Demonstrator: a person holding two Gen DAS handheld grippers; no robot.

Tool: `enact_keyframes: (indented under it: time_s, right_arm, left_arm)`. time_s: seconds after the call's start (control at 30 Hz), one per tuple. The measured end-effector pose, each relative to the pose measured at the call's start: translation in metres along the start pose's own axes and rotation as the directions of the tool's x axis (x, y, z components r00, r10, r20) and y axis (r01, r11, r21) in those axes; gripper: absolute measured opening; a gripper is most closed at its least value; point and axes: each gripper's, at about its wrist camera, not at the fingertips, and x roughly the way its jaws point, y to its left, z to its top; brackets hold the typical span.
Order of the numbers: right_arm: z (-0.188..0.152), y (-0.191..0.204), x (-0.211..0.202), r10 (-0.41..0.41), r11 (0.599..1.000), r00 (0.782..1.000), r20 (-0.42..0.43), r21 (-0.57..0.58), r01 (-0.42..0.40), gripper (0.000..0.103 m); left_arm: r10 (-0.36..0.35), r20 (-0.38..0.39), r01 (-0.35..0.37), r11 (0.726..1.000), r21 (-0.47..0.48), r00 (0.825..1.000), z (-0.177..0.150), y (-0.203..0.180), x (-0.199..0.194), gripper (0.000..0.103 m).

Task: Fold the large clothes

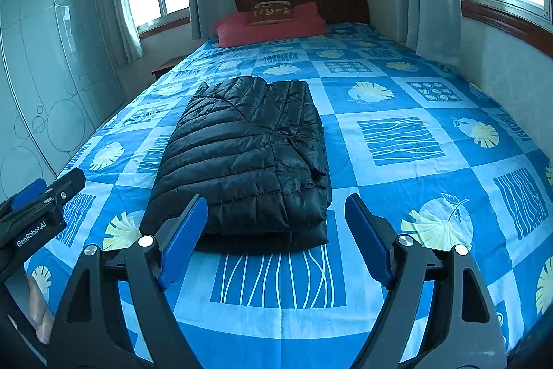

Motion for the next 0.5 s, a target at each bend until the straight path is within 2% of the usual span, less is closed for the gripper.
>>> enact_keyframes:
  time_s: [0.13,0.27,0.37,0.5]
  right_arm:
    - [-0.0022,0.0002,0.0010,0.001,1.000,1.000,-0.003,-0.001,-0.001,0.081]
    - [-0.0031,-0.0013,0.0028,0.003,1.000,1.000,-0.002,-0.002,-0.003,0.081]
    - [-0.0037,-0.0025,0.0047,0.005,1.000,1.000,-0.007,0.001,-0.005,0.081]
    - [-0.0037,-0.0072,0.0077,0.002,1.000,1.000,-0.008,0.005,-0.002,0.081]
  left_arm:
    - [-0.023,-0.027,0.023,0.999,-0.030,0.999,-0.0027,0.0039,0.0040,0.087]
    - [-0.086,-0.004,0.086,0.995,-0.042,0.996,-0.0035,0.0061,0.0053,0.087]
    - [-0.066,0.033,0.066,0.998,-0.018,0.997,-0.0023,0.0019,0.0023,0.087]
    - [-0.033,0.033,0.035,0.998,-0.049,0.999,-0.0010,0.0059,0.0054,0.087]
